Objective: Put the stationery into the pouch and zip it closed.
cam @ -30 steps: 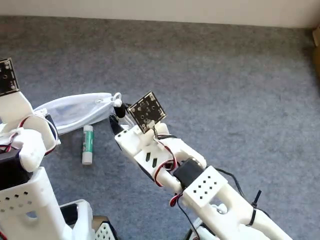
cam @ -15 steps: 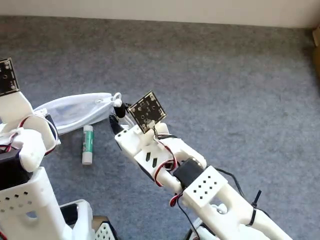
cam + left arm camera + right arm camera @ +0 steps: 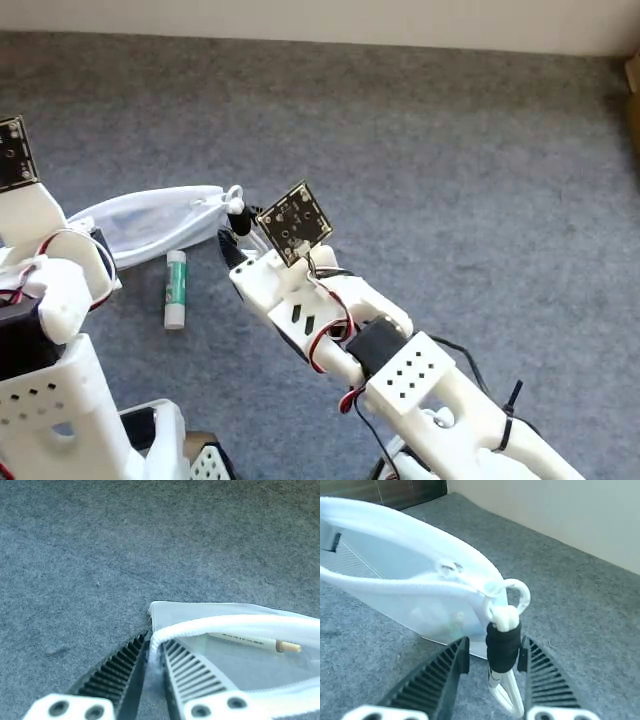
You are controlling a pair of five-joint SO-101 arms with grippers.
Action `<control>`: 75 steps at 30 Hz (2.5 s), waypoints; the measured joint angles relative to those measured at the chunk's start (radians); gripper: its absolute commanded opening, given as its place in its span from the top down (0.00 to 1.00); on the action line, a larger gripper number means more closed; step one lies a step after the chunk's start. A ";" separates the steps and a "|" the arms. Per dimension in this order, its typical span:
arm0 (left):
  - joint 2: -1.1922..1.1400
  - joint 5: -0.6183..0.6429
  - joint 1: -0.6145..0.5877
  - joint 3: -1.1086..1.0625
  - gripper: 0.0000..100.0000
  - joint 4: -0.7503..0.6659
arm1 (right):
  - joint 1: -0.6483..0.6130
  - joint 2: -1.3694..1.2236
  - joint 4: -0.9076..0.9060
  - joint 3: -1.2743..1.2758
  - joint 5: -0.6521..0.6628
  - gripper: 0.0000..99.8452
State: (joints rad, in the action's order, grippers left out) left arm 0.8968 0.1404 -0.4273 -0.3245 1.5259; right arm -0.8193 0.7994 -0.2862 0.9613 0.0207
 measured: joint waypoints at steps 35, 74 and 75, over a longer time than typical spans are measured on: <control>0.002 -0.166 0.127 -0.028 0.76 -0.078 | -0.101 0.451 -0.482 0.048 0.115 0.99; 0.002 -0.302 0.614 0.031 0.72 -0.124 | -0.140 0.698 -0.770 0.048 0.117 0.99; 0.002 -0.302 0.614 0.048 0.72 -0.110 | -0.140 0.698 -0.770 0.048 0.117 0.99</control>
State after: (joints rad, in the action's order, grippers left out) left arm 0.8984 -0.1619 0.1864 -0.2770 1.4154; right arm -0.9590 1.4975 -1.0564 1.0088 0.1373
